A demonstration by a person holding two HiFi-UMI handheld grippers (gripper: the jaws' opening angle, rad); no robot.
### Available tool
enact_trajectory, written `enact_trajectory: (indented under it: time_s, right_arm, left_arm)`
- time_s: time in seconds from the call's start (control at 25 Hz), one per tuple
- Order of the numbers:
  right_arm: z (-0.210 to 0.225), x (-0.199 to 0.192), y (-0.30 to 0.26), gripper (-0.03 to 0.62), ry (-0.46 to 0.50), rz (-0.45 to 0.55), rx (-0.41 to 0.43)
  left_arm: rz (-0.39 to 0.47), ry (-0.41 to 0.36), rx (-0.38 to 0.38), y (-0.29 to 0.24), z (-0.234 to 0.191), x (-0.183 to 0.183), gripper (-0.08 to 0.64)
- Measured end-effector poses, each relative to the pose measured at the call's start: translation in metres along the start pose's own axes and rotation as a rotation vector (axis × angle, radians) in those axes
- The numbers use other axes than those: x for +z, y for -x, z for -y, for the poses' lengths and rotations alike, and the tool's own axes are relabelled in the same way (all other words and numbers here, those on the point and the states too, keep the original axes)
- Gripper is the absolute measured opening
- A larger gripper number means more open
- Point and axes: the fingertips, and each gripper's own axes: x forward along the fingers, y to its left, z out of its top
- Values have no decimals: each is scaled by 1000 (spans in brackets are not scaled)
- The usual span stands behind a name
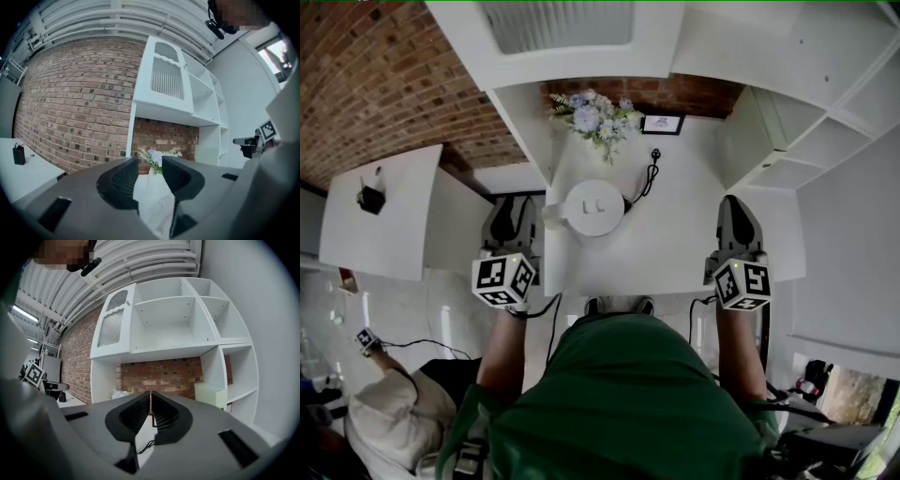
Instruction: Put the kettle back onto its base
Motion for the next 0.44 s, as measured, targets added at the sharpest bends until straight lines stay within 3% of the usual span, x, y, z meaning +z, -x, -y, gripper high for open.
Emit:
enact_trajectory:
  time_s: [0.44]
  right_arm:
    - [-12,0,7,32,-2,2,-12]
  left_arm:
    - [-26,-8,-38,5,2,-11,170]
